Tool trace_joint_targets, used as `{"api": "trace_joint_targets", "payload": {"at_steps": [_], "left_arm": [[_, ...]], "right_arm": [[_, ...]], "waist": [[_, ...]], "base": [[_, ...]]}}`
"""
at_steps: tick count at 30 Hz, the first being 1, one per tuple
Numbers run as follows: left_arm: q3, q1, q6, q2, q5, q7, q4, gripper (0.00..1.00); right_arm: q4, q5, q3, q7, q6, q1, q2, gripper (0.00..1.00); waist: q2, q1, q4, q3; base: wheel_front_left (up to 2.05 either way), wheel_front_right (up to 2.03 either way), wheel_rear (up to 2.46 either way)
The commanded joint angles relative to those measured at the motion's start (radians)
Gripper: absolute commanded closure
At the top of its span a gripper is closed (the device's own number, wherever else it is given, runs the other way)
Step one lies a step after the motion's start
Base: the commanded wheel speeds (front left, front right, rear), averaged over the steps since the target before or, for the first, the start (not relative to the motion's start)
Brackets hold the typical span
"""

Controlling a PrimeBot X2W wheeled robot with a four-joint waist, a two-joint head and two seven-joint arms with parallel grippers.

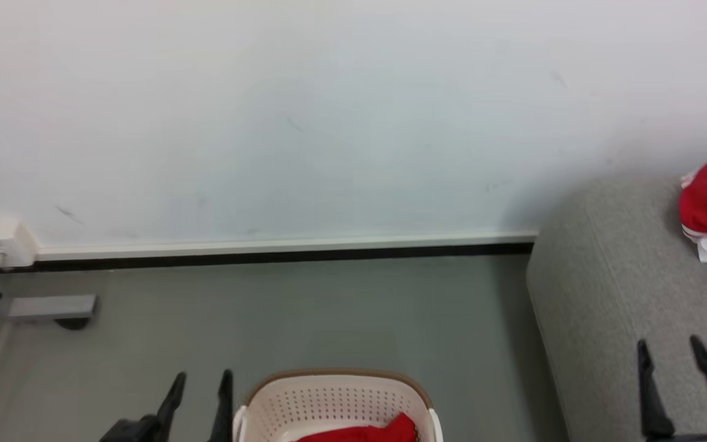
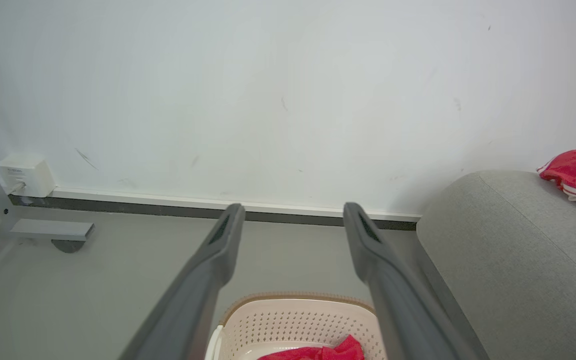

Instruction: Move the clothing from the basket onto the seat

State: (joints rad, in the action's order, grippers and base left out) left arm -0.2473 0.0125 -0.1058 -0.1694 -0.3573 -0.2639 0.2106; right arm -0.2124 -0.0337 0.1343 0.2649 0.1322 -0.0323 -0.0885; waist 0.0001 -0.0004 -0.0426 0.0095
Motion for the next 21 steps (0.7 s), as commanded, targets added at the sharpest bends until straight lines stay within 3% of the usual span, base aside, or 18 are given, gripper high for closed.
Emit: {"api": "trace_joint_targets", "payload": {"at_steps": [1, 12, 21], "left_arm": [[0.018, -0.027, 0.006, 0.0, 0.021, 0.0, 0.002, 0.0], [0.129, -0.11, 0.073, 0.04, 0.087, -0.001, 0.009, 0.0], [0.167, -0.106, 0.121, 0.075, 0.132, -0.001, 0.02, 0.0]], "right_arm": [[-0.002, 0.005, -0.008, -0.001, -0.003, 0.026, 0.007, 0.0], [-0.061, -0.071, -0.109, -0.001, -0.003, 0.134, 0.037, 0.0], [-0.077, -0.105, -0.138, -0.001, -0.003, 0.129, 0.037, 0.0]], "waist": [[-0.0001, 0.0004, 0.033, -0.035], [-0.0001, 0.0004, 0.058, -0.078], [-0.0001, 0.0004, 0.056, -0.078]], "base": [[0.0, 0.0, 0.0], [0.0, 0.0, 0.0], [0.0, 0.0, 0.0]]}}
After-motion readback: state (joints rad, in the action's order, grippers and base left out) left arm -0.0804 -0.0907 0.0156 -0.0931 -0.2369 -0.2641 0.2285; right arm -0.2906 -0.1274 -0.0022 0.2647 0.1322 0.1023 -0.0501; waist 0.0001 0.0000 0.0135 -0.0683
